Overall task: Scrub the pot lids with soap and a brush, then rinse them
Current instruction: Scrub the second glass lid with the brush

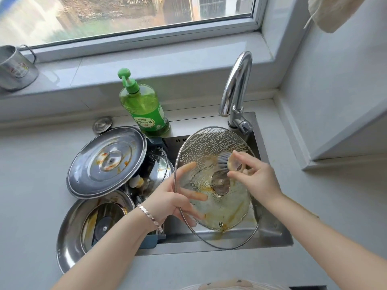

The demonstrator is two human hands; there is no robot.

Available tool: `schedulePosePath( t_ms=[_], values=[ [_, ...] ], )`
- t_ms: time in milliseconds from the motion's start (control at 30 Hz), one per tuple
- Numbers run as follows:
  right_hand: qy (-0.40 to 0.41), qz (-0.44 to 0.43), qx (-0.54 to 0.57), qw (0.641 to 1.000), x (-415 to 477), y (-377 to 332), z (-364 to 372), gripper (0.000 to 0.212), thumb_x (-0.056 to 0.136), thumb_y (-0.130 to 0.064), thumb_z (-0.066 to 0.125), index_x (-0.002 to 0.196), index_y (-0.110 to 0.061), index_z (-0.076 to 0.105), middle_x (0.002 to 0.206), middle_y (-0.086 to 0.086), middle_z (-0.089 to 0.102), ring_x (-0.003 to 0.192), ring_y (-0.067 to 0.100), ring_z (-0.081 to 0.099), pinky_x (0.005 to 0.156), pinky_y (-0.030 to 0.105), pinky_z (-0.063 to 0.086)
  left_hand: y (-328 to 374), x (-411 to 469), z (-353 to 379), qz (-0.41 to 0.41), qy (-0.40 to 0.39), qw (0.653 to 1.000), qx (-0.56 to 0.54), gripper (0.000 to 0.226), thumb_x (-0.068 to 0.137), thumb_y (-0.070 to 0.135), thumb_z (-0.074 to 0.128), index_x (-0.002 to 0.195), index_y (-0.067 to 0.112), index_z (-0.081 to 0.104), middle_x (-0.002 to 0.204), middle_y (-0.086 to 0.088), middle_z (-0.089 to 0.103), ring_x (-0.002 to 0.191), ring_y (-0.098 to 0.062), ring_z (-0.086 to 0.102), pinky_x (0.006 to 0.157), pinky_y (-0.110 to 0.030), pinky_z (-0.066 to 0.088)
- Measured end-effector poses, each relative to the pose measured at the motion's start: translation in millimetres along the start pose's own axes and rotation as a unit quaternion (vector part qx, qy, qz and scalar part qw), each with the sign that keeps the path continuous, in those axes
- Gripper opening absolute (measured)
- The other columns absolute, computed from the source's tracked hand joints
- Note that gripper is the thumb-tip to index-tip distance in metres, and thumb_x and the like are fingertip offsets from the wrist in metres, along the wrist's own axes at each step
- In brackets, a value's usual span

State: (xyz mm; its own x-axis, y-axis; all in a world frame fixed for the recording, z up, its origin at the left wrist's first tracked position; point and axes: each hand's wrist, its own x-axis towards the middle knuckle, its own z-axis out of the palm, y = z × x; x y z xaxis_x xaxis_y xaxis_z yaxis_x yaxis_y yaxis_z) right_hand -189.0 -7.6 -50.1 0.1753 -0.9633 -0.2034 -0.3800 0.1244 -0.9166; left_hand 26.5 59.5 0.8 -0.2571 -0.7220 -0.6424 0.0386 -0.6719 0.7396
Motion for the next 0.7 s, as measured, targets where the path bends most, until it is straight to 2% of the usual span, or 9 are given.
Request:
schedulePosePath(
  t_ms=[67, 167, 233, 333, 400, 467, 533, 600, 700],
  values=[
    [0.065, 0.049, -0.06, 0.995, 2.4, 8.4, -7.1, 0.057, 0.072, -0.019, 0.079, 0.123, -0.03, 0.059, 0.129, -0.013, 0.055, 0.093, -0.002, 0.052, 0.084, 0.018, 0.04, 0.6, -1.0, -1.4, 0.005, 0.01, 1.0, -0.003, 0.086, 0.059, -0.011, 0.05, 0.124, 0.045, 0.038, 0.101, -0.024, 0.069, 0.07, -0.04, 0.068, 0.054, -0.041, 0.058],
    [-0.054, 0.023, -0.098, 0.993, -13.8, 15.3, 4.5, 0.057, 0.07, -0.022, 0.08, 0.122, -0.035, 0.059, 0.12, -0.024, 0.049, 0.098, -0.003, 0.052, 0.086, 0.017, 0.04, -0.7, 1.1, -4.5, 0.007, 0.034, 0.999, -0.005, 0.09, 0.058, -0.012, 0.05, 0.127, 0.044, 0.038, 0.1, -0.024, 0.069, 0.068, -0.04, 0.068, 0.055, -0.043, 0.057],
    [-0.048, 0.032, -0.102, 0.993, -15.6, 21.7, 4.5, 0.055, 0.071, -0.021, 0.08, 0.121, -0.032, 0.06, 0.115, -0.022, 0.053, 0.093, 0.001, 0.054, 0.085, 0.019, 0.041, -3.5, 1.4, -7.9, 0.006, 0.044, 0.999, -0.013, 0.092, 0.057, -0.014, 0.05, 0.128, 0.043, 0.037, 0.099, -0.024, 0.069, 0.069, -0.041, 0.068, 0.055, -0.043, 0.057],
    [0.132, 0.166, 0.021, 0.977, -1.6, 34.5, -13.8, 0.042, 0.078, -0.024, 0.074, 0.117, -0.017, 0.062, 0.101, 0.0, 0.064, 0.072, 0.012, 0.056, 0.063, 0.023, 0.045, -9.6, 1.9, -11.7, 0.01, 0.067, 0.997, -0.038, 0.092, 0.069, -0.024, 0.046, 0.134, 0.039, 0.036, 0.099, -0.025, 0.068, 0.071, -0.042, 0.068, 0.056, -0.043, 0.057],
    [0.178, 0.277, 0.091, 0.94, 1.3, 40.6, -17.1, 0.035, 0.076, -0.036, 0.074, 0.092, -0.007, 0.063, 0.078, 0.006, 0.059, 0.055, 0.015, 0.048, 0.048, 0.022, 0.036, -14.6, 4.2, -12.6, 0.016, 0.086, 0.993, -0.08, 0.089, 0.076, -0.027, 0.038, 0.137, 0.037, 0.034, 0.1, -0.028, 0.067, 0.071, -0.042, 0.068, 0.055, -0.041, 0.058],
    [0.126, 0.351, 0.151, 0.915, -1.6, 38.1, -7.7, 0.042, 0.07, -0.044, 0.076, 0.074, -0.011, 0.05, 0.07, 0.006, 0.054, 0.049, 0.012, 0.036, 0.039, 0.019, 0.026, -18.8, 7.0, -11.9, 0.032, 0.093, 0.987, -0.126, 0.087, 0.078, -0.026, 0.035, 0.138, 0.038, 0.033, 0.102, -0.03, 0.066, 0.071, -0.042, 0.068, 0.055, -0.04, 0.058],
    [0.053, 0.395, 0.252, 0.882, -2.6, 33.8, 2.7, 0.043, 0.067, -0.041, 0.078, 0.083, -0.014, 0.048, 0.078, 0.008, 0.063, 0.047, 0.01, 0.036, 0.033, 0.015, 0.021, -22.0, 8.3, -10.2, 0.054, 0.092, 0.981, -0.16, 0.087, 0.08, -0.025, 0.035, 0.138, 0.04, 0.031, 0.103, -0.03, 0.065, 0.07, -0.041, 0.068, 0.056, -0.04, 0.058],
    [0.01, 0.392, 0.345, 0.853, -2.1, 25.2, 7.8, 0.035, 0.067, -0.033, 0.075, 0.086, -0.012, 0.055, 0.076, 0.008, 0.069, 0.036, 0.004, 0.034, 0.028, 0.011, 0.02, -25.0, 8.0, -8.0, 0.069, 0.087, 0.976, -0.187, 0.087, 0.081, -0.025, 0.036, 0.137, 0.041, 0.031, 0.104, -0.03, 0.065, 0.071, -0.04, 0.069, 0.057, -0.041, 0.058],
    [0.005, 0.347, 0.432, 0.832, 0.7, 10.3, 9.0, 0.013, 0.088, -0.013, 0.058, 0.078, -0.008, 0.054, 0.072, 0.01, 0.066, 0.026, 0.001, 0.038, 0.025, 0.01, 0.026, -32.0, 5.6, -5.4, 0.066, 0.074, 0.972, -0.214, 0.088, 0.082, -0.022, 0.041, 0.134, 0.047, 0.03, 0.108, -0.027, 0.065, 0.083, -0.042, 0.068, 0.058, -0.04, 0.058]
  ],
)
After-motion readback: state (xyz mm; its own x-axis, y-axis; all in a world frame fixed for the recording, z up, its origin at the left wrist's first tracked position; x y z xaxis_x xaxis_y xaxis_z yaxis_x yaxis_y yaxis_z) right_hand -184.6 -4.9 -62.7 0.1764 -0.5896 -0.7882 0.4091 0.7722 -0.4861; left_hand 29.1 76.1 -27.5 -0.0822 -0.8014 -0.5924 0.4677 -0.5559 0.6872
